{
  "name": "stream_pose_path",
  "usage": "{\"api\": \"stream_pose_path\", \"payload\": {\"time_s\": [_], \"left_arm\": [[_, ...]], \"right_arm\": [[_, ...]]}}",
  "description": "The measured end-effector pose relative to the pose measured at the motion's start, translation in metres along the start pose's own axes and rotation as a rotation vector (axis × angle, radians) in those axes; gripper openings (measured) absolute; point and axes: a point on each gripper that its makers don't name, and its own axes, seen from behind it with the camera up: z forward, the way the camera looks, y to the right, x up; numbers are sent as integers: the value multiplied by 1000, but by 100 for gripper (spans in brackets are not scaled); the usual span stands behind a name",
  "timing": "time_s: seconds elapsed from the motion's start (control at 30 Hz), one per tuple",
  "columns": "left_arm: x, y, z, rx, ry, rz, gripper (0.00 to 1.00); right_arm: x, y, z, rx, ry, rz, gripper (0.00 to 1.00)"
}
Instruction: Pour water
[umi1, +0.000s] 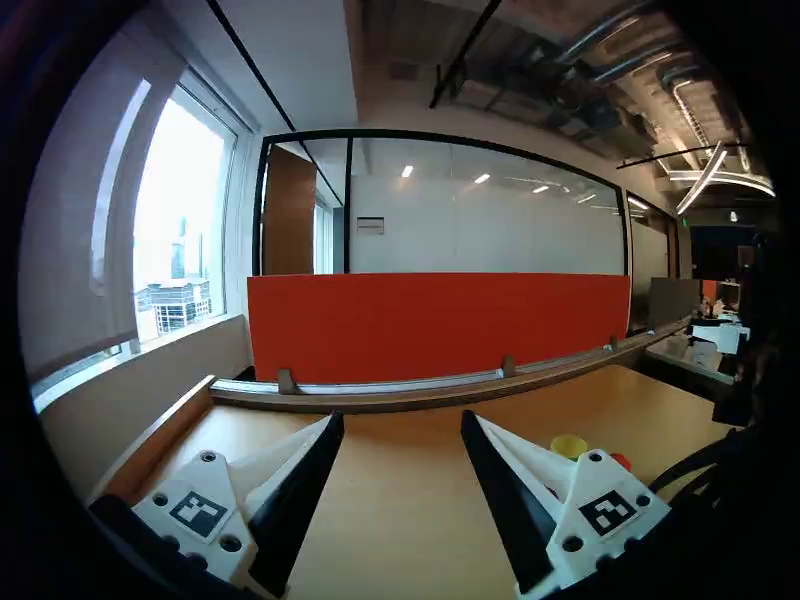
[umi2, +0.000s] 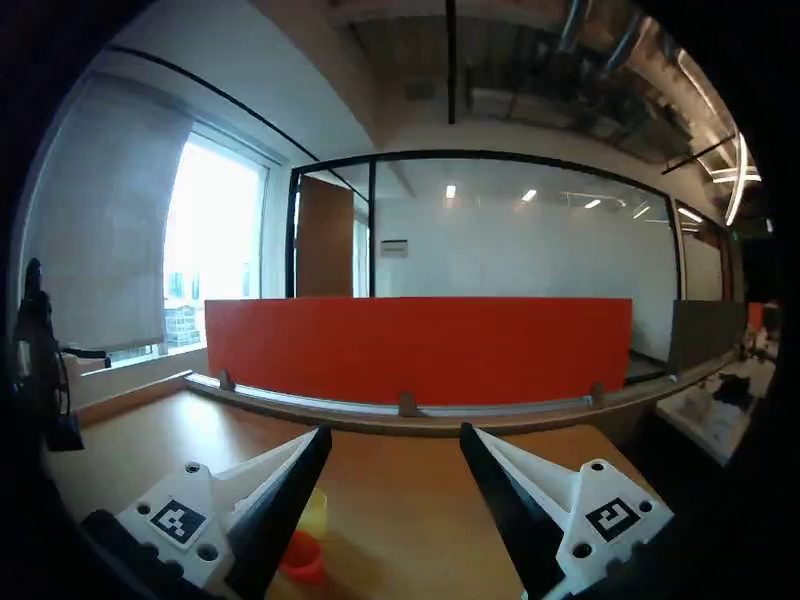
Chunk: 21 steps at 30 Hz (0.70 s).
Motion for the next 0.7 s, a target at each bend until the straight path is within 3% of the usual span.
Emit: {"api": "stream_pose_path", "payload": {"time_s": [0.2,0.37,0.57,0.7], "left_arm": [[11,3,0,-29,7,4,86],[13,12,1,-80,-5,21,86],[18,27,0,-162,-6,55,86],[19,38,-1,-223,-12,76,86]], "right_arm": [[3,-1,4,15,-12,13,100],[-5,-6,5,51,-44,-28,100],[-10,-24,6,139,-66,-84,99],[-9,-36,6,202,-72,-76,99]]}}
